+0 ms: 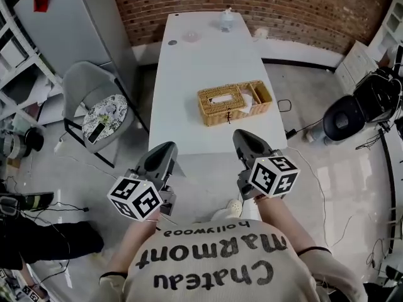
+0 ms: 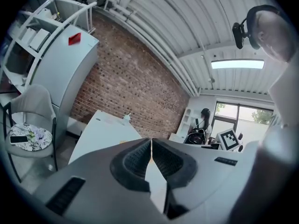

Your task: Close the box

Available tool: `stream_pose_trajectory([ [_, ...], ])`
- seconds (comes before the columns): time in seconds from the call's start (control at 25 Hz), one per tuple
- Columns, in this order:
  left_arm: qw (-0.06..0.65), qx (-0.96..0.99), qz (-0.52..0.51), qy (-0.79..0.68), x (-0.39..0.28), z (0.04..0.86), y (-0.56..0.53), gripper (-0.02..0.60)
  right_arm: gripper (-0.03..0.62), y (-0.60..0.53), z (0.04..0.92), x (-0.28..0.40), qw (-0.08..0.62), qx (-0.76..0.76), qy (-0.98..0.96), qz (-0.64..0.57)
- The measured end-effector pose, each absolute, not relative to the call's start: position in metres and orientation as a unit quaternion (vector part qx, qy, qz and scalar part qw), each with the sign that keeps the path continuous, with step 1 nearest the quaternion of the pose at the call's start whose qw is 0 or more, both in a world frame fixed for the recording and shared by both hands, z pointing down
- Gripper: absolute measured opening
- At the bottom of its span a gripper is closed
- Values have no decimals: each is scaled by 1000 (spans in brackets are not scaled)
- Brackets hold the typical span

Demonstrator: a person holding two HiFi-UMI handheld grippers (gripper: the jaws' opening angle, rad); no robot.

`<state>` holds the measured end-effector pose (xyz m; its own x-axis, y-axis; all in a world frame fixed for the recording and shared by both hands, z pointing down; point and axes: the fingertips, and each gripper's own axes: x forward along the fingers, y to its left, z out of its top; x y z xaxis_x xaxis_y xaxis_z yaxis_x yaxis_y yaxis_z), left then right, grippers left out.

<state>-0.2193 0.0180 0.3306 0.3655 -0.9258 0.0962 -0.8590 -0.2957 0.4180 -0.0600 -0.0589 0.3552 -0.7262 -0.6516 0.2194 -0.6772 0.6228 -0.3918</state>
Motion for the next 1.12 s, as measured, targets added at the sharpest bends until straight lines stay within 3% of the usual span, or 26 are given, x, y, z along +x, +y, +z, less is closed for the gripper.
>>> stream_pose_trajectory([
  [1.12,234,825,-47,-513,-251,336,141,9,3,76,352,-69,73,434,-873,212],
])
